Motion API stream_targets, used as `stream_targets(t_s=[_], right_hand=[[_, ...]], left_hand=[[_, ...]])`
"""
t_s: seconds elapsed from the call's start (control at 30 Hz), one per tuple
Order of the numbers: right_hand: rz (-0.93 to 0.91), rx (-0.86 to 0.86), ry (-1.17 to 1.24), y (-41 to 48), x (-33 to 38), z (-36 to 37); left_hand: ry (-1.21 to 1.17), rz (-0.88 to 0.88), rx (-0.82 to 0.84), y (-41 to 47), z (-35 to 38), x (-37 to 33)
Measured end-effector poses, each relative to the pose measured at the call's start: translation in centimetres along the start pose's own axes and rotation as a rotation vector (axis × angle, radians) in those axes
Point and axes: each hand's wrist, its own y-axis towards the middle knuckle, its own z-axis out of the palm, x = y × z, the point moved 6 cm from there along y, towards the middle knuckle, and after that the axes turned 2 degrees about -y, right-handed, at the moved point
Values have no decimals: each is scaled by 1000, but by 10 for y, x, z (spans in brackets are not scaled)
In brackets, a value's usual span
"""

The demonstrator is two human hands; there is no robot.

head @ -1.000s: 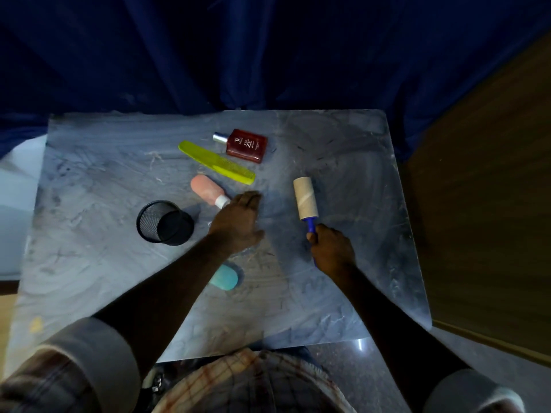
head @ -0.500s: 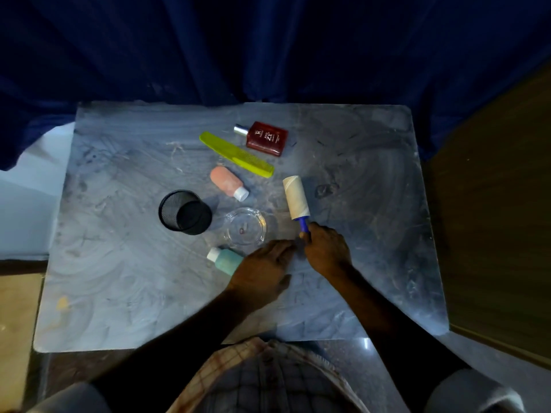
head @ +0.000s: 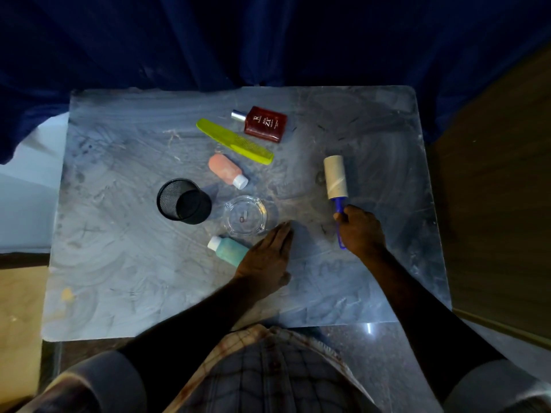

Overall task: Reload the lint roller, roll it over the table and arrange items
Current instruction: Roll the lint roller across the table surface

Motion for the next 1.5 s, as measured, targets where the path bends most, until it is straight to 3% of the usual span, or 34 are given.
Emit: stream_targets(t_s=[0.4,0.57,0.67,0.93,1.5], right_hand=[[311,-77,124,8,-107,-20],[359,-18,299,11,-146,-18],[349,11,221,16,-152,-16],[202,-58,7,8,-105,-21],[-193,94,-114,-15,44,15]], left_hand=[[17,31,-77,-6,7,0],[16,8,-53,-4,11,-2],[26,7,-68,-5,10,-3],[18,-13,-107,-4,14,-3],[-43,-13,-134,-4,19,1]])
